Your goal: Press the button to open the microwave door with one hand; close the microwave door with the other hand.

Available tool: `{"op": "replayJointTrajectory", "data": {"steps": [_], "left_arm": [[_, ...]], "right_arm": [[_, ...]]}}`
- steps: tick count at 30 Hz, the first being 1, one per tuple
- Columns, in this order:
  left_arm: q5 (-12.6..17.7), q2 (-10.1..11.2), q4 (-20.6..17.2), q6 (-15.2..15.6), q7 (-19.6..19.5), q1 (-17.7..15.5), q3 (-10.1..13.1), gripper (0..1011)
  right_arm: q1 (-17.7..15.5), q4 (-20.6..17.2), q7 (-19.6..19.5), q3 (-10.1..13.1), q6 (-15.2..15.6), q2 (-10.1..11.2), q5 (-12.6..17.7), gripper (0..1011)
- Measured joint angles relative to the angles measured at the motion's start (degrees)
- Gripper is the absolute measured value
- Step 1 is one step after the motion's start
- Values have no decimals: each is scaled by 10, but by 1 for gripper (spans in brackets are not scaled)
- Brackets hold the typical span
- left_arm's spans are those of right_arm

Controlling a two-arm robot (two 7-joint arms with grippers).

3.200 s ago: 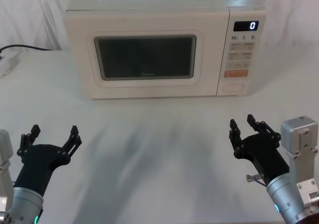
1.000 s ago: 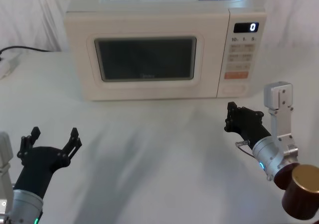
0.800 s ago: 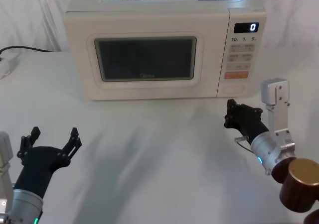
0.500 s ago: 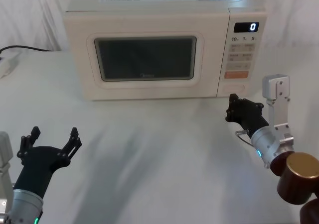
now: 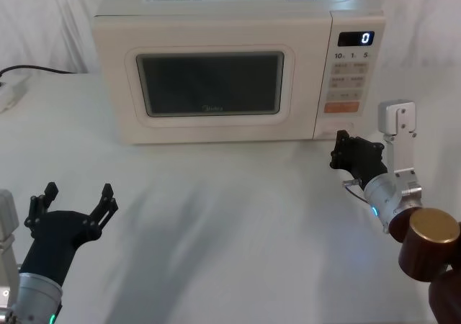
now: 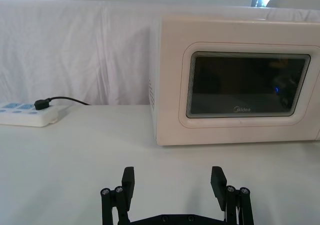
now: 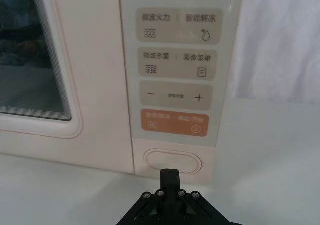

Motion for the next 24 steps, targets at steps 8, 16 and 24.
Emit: {"op": "replayJointTrajectory", "data": {"steps": [8,16,24], "left_arm": [[0,0,0,0,0,0,0,1001],[0,0,0,0,0,0,0,1001],[0,0,0,0,0,0,0,1001]], "right_arm": [[23,38,0,7,-12,-4,-1,0],[47,79,-3,12,-26,-10,-7,0],[63,106,-4,19,-37,-13,-8,0]]}}
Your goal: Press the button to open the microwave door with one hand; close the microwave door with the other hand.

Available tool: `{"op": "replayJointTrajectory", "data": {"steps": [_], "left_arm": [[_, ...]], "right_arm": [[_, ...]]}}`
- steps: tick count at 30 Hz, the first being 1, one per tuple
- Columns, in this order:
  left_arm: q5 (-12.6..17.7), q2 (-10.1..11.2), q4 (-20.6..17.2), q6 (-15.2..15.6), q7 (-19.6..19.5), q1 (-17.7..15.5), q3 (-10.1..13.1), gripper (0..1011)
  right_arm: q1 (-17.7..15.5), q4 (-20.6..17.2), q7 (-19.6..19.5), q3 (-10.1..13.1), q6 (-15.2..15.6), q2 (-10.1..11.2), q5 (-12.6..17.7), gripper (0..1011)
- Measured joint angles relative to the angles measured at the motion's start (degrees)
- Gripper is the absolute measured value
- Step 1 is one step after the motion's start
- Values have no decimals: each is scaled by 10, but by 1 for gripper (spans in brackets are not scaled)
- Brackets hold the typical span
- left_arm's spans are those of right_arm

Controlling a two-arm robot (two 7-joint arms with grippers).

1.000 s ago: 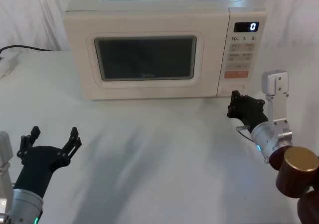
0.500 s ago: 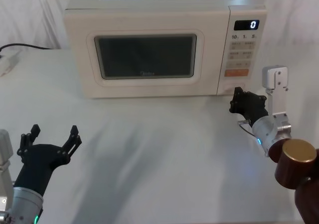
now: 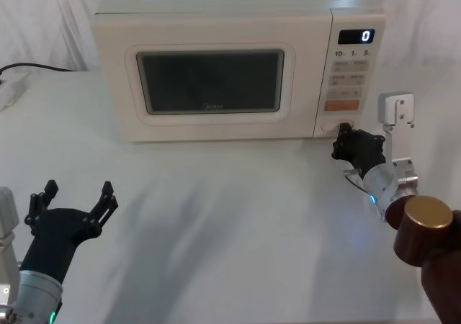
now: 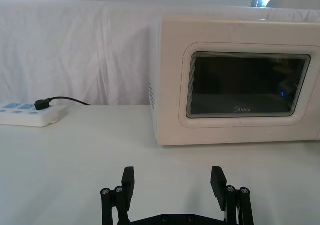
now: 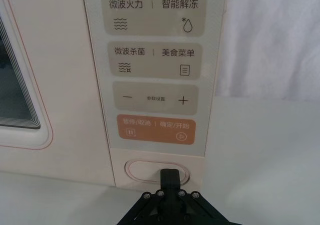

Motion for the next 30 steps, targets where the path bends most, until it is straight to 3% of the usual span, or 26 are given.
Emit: {"op": "replayJointTrajectory", "data": {"steps": [30], "left_arm": [[0,0,0,0,0,0,0,1001]], "right_arm": [[32,40,2,13,-18,-5,-7,0]]}}
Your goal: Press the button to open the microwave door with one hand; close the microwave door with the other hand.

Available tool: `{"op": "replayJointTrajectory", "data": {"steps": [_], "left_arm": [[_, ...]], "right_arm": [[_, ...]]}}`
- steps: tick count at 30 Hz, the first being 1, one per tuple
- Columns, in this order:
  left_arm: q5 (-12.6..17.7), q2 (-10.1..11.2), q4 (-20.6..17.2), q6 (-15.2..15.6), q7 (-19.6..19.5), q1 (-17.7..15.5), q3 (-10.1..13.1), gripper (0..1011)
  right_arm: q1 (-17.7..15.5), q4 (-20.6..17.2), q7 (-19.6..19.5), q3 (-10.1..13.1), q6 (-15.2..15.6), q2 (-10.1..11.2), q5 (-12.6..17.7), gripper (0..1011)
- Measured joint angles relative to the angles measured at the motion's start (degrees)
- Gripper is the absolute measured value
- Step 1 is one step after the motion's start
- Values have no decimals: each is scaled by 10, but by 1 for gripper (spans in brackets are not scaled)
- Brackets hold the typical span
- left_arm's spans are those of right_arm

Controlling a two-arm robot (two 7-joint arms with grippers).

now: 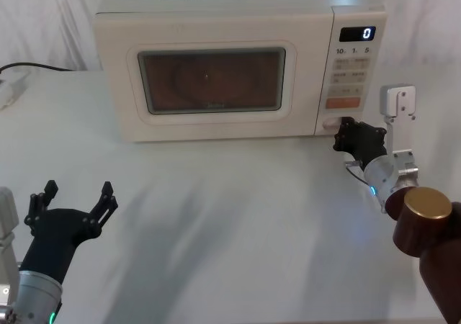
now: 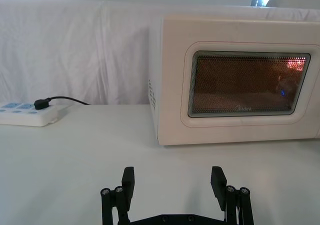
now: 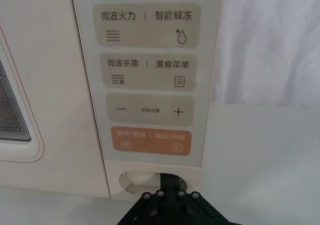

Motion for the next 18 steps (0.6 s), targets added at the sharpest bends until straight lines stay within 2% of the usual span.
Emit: {"op": "replayJointTrajectory", "data": {"steps": [18], "left_arm": [[0,0,0,0,0,0,0,1001]], "right_arm": [[8,23,-1,3,-13,-8,-2,0]]}}
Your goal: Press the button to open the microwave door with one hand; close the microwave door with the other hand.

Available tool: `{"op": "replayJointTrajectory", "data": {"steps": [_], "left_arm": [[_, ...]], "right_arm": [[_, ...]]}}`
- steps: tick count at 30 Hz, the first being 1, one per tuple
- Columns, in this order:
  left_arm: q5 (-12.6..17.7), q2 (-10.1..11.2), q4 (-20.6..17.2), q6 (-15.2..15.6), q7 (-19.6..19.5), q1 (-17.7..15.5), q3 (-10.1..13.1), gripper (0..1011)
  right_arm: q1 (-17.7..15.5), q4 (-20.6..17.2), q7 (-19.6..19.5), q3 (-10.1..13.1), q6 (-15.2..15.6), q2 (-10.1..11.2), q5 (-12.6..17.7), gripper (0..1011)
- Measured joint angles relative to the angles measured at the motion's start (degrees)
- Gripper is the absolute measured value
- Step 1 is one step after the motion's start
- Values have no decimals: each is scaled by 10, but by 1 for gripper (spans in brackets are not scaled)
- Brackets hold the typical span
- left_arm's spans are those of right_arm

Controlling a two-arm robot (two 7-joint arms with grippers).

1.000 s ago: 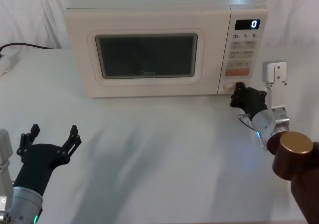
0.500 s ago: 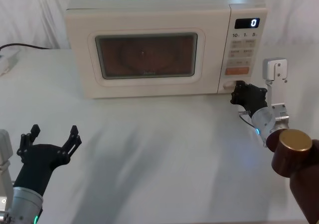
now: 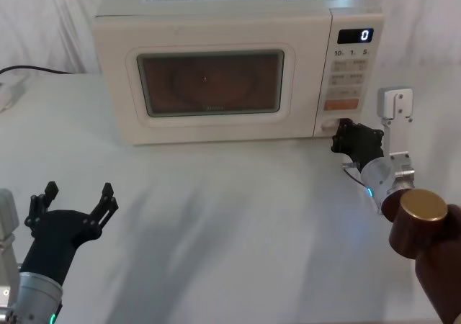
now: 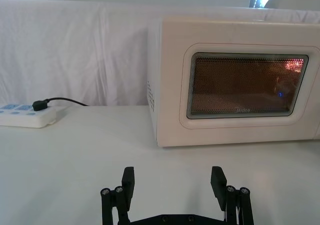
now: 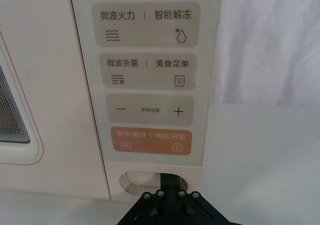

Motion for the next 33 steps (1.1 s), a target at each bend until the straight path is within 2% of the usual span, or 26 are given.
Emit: {"op": "replayJointTrajectory", "data": {"steps": [33], "left_arm": [[0,0,0,0,0,0,0,1001]], "right_arm": [[15,26,3,-2,-7,-7,-3,0]]}}
